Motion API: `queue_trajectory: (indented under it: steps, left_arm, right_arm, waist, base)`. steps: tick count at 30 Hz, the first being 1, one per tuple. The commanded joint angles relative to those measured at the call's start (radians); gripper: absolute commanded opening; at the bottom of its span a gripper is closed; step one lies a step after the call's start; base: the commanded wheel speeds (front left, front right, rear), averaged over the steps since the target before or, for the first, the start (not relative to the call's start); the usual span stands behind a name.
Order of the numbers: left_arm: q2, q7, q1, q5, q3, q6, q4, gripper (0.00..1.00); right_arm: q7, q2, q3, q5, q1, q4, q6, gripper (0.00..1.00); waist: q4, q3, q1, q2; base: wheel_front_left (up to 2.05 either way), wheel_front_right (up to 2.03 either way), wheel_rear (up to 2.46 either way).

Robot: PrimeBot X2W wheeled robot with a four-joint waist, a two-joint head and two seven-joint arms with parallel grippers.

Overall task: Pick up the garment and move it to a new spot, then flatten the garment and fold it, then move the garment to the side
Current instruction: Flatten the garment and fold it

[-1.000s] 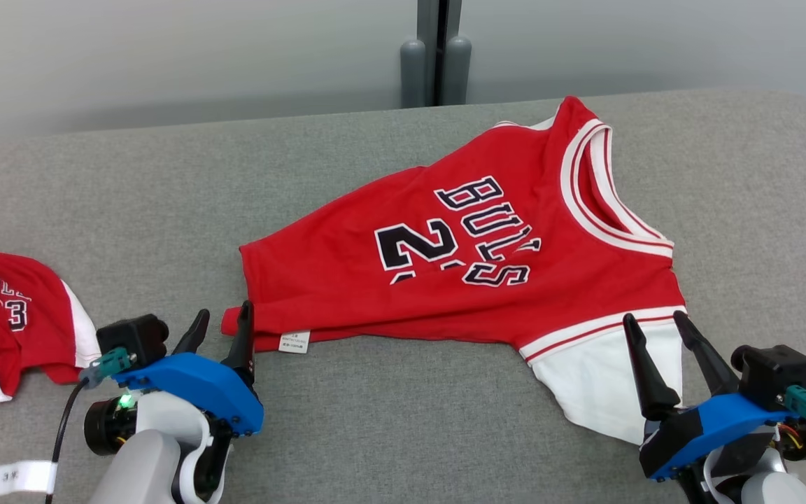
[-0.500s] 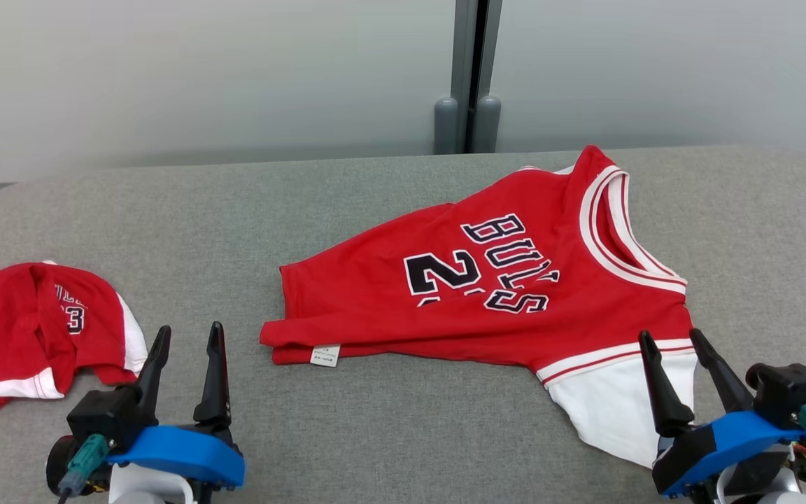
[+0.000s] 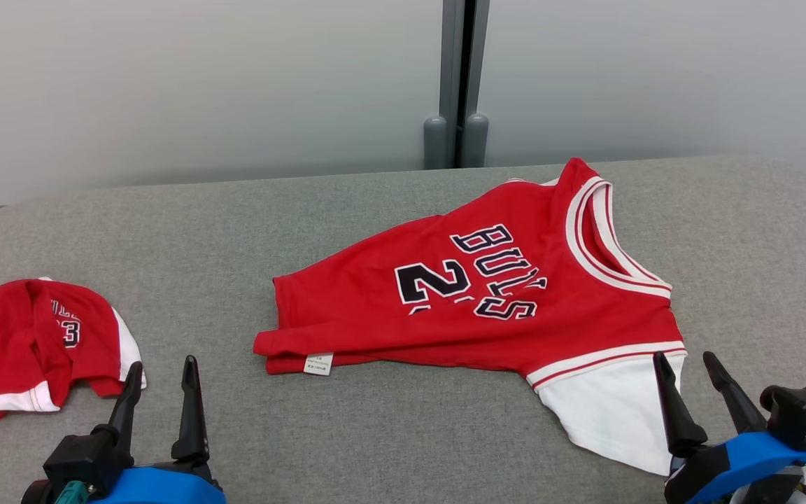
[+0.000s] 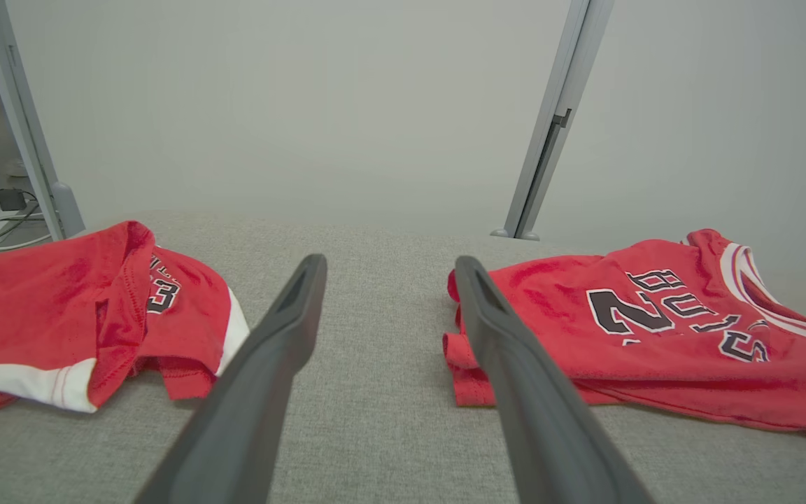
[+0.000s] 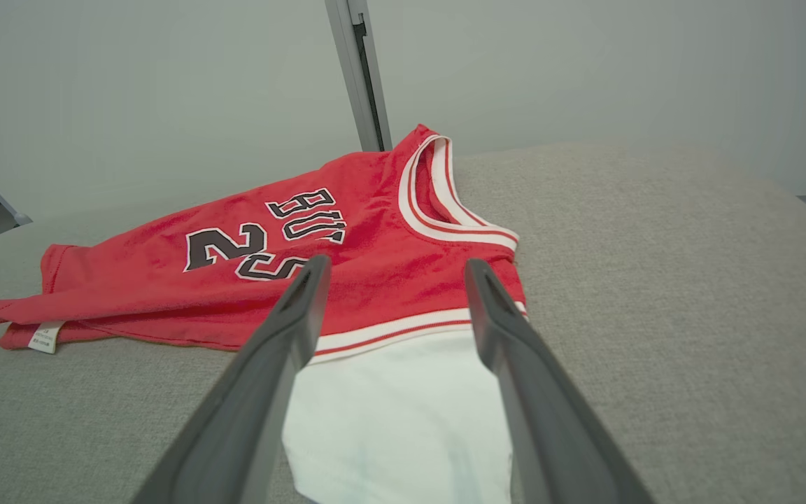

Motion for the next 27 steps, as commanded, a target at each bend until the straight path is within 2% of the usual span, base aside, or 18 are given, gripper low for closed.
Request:
queue_trajectory:
  steps: [1,12,17,21,27]
  left_arm:
    - [-0.001,-0.005,0.009,0.007,0.009,0.001,-0.005,1.00]
    - [-0.021,0.027,-0.020,-0.011,-0.015,-0.014,0.000,1.00]
    - [-0.033,0.142,-0.086,-0.051,-0.045,-0.045,0.039,1.00]
    - [-0.044,0.222,-0.171,-0.081,-0.063,-0.075,0.129,1.00]
    - [-0.068,0.311,-0.272,-0.137,-0.048,-0.072,0.271,1.00]
  right_arm:
    - [0.000,-0.002,-0.002,0.000,0.008,-0.005,0.001,1.00]
    - [0.001,-0.002,0.003,0.009,-0.003,-0.005,0.001,1.00]
    - [0.006,-0.002,0.007,0.005,-0.016,-0.012,0.001,1.00]
    - [0.004,-0.002,0.020,0.012,-0.028,-0.010,0.001,1.00]
    - [-0.003,-0.003,0.052,0.023,-0.055,-0.002,0.001,1.00]
  waist:
    - [-0.001,0.002,0.0001,0.0000]
    - [-0.007,0.015,0.0001,0.0000]
    - [-0.009,0.034,0.0001,0.0000]
    - [-0.021,0.063,0.0001,0.0000]
    - [-0.057,0.113,0.0001,0.0000]
  base:
    - [0.00,0.00,0.00]
    - [0.00,0.00,0.00]
    - [0.00,0.00,0.00]
    - [0.00,0.00,0.00]
    - [0.00,0.00,0.00]
